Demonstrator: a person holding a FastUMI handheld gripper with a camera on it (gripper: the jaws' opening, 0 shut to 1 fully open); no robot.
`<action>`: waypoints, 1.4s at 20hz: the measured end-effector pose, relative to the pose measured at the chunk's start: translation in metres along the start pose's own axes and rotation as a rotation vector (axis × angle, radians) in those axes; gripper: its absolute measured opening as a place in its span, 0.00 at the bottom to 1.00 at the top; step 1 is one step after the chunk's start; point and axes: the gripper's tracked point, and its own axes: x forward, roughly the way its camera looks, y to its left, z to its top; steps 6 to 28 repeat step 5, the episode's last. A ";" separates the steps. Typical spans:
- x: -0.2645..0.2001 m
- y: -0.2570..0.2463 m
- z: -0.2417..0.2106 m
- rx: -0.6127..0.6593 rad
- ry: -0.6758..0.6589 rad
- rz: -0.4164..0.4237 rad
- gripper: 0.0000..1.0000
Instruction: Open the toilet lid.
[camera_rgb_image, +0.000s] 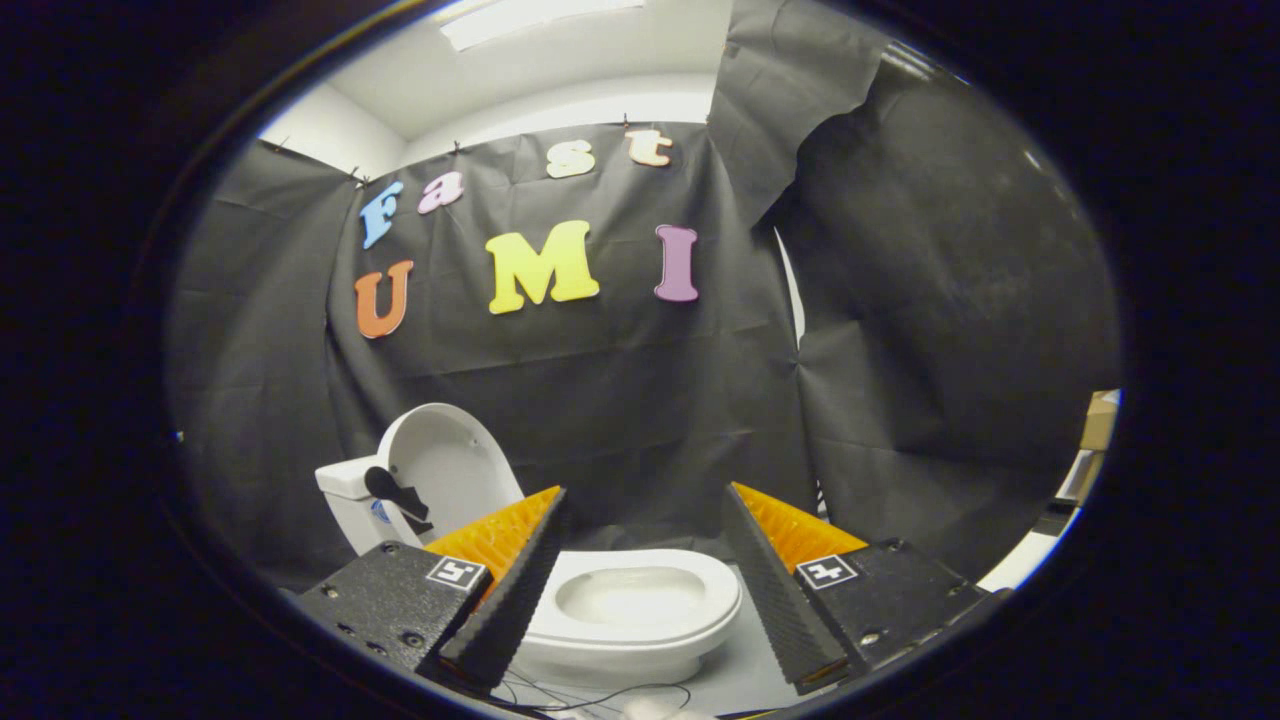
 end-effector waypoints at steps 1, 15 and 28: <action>0.002 -0.003 -0.002 0.001 0.006 -0.005 0.98; 0.005 -0.012 -0.008 0.000 0.028 -0.020 0.98; 0.005 -0.012 -0.008 0.000 0.028 -0.020 0.98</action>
